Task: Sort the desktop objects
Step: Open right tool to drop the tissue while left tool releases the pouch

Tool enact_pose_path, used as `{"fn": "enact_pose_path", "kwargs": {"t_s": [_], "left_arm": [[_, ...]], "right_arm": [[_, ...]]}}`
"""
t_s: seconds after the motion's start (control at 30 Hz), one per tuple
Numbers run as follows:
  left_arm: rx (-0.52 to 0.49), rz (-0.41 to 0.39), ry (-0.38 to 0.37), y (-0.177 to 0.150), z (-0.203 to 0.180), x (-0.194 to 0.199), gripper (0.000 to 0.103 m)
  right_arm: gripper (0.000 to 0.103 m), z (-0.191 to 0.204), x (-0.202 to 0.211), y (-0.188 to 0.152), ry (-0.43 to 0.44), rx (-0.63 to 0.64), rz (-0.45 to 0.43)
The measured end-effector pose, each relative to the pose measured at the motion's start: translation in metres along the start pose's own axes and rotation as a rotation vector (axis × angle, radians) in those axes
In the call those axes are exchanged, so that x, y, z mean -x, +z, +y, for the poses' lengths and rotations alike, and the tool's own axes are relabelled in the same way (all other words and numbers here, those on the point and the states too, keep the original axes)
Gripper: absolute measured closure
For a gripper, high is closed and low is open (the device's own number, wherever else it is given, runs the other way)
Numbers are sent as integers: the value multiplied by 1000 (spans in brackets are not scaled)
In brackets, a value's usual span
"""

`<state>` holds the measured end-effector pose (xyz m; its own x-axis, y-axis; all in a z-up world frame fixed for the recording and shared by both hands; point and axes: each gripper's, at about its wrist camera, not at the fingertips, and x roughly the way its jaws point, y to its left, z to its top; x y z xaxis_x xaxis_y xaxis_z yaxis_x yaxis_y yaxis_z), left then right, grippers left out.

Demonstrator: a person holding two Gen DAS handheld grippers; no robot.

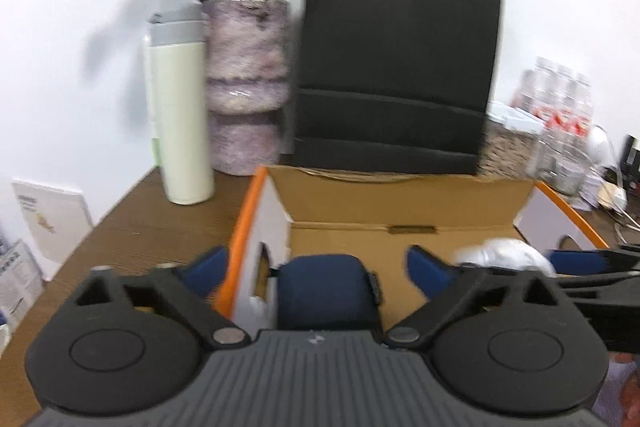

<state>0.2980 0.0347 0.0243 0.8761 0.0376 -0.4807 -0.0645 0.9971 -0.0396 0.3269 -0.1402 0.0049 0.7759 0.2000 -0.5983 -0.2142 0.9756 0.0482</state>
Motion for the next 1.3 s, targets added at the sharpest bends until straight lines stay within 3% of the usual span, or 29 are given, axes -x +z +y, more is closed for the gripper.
{"fn": "enact_pose_path", "kwargs": {"t_s": [0.07,0.1,0.6,0.77,1.1,1.3], "left_arm": [[18,8,-23,3,4,1,0],[27,16,-35,4,5,1,0],[34,-9,-28,9,0,21,0],[-27,-23,115,10,-13,32,0],[-67,-44,69,-1,-18,70,0],[-20,-31,-35,-11,-9,98,0]], "right_arm": [[13,-5,2,3,-33,-11,-2],[12,-7,3,4,-33,-13,-6],[10,-18,28,6,-6,-28,-53],[9,-21,48,4,0,-28,-90],[9,-19,88,-12,2,-18,-126],[9,-18,116,-27,5,-2,-144]]}}
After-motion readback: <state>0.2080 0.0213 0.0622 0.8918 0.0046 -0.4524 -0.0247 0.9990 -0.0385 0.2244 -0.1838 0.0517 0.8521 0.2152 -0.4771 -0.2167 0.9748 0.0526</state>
